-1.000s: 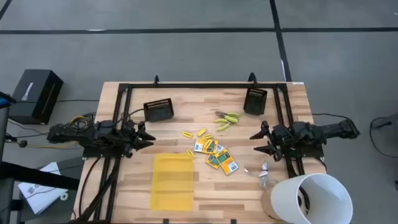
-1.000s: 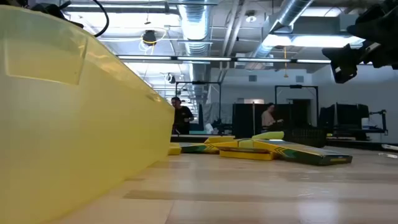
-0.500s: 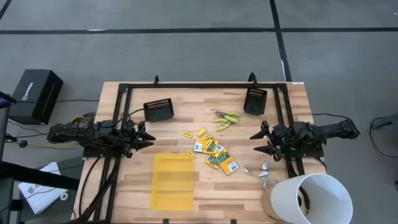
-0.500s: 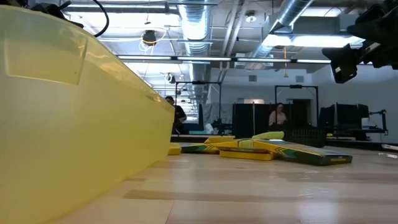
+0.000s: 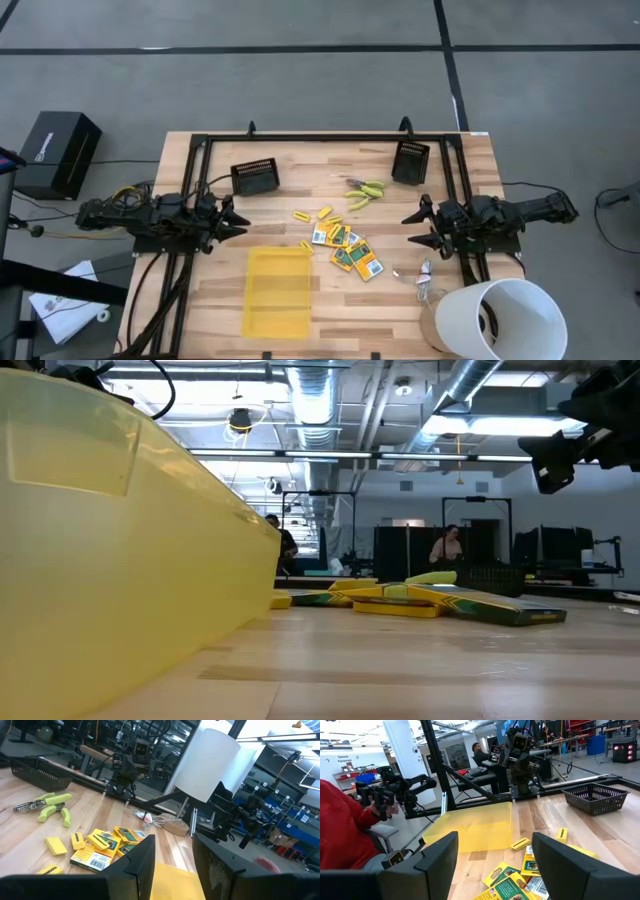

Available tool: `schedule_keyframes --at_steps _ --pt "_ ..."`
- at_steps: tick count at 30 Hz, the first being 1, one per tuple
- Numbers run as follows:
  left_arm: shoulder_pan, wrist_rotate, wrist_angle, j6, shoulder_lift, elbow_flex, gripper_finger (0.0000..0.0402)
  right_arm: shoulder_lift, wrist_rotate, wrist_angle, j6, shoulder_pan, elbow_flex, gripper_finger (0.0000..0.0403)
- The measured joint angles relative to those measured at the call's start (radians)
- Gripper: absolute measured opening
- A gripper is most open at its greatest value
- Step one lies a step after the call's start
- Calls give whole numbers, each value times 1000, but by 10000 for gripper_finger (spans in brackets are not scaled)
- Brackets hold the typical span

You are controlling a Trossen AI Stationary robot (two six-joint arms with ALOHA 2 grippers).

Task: Pick & Place School Supplies

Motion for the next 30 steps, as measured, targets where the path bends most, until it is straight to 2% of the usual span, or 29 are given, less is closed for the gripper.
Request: schedule_keyframes --at_steps 16,20,30 --pt "0 -1 0 0 0 0 127 0 0 0 0 0 0 244" --pt "0 -79 20 0 0 0 127 0 2 6 -1 0 0 244" --pt "0 -116 25 49 10 0 127 0 7 190 -1 0 0 244"
